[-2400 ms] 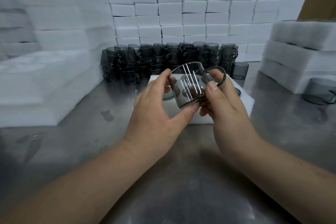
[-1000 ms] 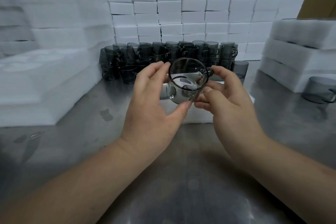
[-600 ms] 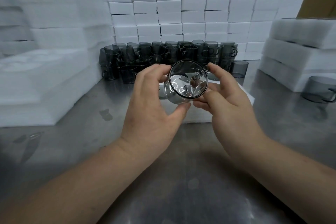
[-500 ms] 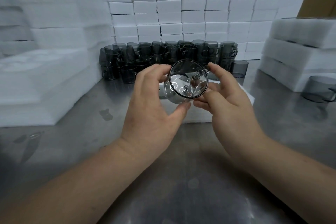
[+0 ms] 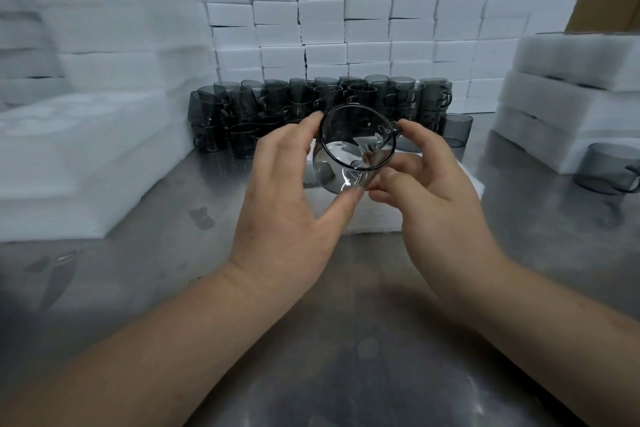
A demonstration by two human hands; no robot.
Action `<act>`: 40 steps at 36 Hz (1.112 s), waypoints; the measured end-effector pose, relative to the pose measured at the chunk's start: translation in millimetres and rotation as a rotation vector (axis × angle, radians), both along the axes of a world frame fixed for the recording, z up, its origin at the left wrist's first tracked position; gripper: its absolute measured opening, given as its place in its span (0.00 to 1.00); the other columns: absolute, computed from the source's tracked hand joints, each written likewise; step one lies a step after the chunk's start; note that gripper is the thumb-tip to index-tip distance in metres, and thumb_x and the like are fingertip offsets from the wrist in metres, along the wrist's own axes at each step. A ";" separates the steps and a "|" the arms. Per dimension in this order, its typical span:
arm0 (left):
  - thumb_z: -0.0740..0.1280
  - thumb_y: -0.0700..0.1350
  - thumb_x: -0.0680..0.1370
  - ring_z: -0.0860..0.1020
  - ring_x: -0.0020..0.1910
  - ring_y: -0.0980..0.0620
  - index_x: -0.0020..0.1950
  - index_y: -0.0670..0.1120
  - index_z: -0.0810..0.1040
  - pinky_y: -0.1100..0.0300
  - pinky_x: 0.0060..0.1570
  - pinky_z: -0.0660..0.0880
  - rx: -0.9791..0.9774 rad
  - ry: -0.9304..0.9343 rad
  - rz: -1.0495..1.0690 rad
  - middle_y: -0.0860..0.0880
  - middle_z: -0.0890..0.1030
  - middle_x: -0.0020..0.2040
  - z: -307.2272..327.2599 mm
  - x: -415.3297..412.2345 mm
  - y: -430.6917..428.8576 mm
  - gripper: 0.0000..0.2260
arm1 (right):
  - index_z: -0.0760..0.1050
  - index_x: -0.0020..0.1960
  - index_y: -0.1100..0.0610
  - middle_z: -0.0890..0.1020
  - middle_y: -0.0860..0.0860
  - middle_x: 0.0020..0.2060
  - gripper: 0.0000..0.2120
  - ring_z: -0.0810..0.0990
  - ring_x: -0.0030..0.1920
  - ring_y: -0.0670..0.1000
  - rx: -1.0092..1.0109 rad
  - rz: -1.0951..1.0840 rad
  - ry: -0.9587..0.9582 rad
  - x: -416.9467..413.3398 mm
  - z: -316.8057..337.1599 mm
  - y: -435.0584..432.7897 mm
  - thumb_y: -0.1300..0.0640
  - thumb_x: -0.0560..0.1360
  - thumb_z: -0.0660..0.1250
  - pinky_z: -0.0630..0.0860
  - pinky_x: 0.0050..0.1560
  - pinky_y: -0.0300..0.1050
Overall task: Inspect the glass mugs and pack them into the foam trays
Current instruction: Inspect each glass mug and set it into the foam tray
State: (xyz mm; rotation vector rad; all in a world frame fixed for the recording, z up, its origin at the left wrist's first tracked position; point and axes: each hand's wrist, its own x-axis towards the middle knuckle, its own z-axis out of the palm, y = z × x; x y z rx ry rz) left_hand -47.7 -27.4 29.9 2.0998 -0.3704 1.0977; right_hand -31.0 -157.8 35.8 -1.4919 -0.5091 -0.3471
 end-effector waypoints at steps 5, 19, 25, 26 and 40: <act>0.68 0.53 0.69 0.70 0.59 0.63 0.72 0.49 0.64 0.76 0.60 0.62 -0.039 0.071 -0.044 0.64 0.66 0.55 -1.7 0.8 1.8 0.33 | 0.65 0.55 0.38 0.81 0.46 0.46 0.21 0.80 0.43 0.38 -0.023 -0.003 -0.011 -2.1 2.0 -1.3 0.65 0.77 0.60 0.75 0.52 0.38; 0.65 0.60 0.68 0.71 0.54 0.67 0.69 0.51 0.65 0.81 0.52 0.62 -0.162 0.056 0.004 0.57 0.73 0.57 -4.8 4.9 4.4 0.31 | 0.72 0.51 0.37 0.80 0.44 0.51 0.16 0.81 0.45 0.47 -0.115 0.039 -0.057 -4.1 -2.1 1.4 0.53 0.67 0.63 0.75 0.53 0.43; 0.59 0.64 0.67 0.70 0.54 0.68 0.71 0.50 0.65 0.81 0.52 0.61 -0.161 0.056 0.005 0.62 0.69 0.52 -2.0 5.7 5.7 0.35 | 0.68 0.58 0.36 0.78 0.38 0.51 0.23 0.78 0.46 0.36 -0.151 0.076 -0.094 -4.9 -3.4 -0.9 0.62 0.74 0.66 0.73 0.48 0.27; 0.59 0.64 0.67 0.70 0.53 0.70 0.72 0.49 0.65 0.82 0.52 0.61 -0.156 0.053 -0.005 0.62 0.68 0.52 -1.3 5.7 6.1 0.36 | 0.66 0.59 0.35 0.78 0.37 0.51 0.24 0.78 0.45 0.36 -0.154 0.085 -0.087 -5.0 -3.8 -1.1 0.62 0.74 0.66 0.73 0.47 0.27; 0.53 0.50 0.77 0.69 0.50 0.68 0.69 0.48 0.58 0.77 0.53 0.62 -0.083 -0.052 -0.242 0.55 0.68 0.51 -2.3 -0.8 3.7 0.21 | 0.73 0.55 0.43 0.81 0.35 0.42 0.15 0.78 0.41 0.37 -0.128 0.155 -0.072 -5.7 0.9 -0.6 0.54 0.69 0.63 0.71 0.42 0.29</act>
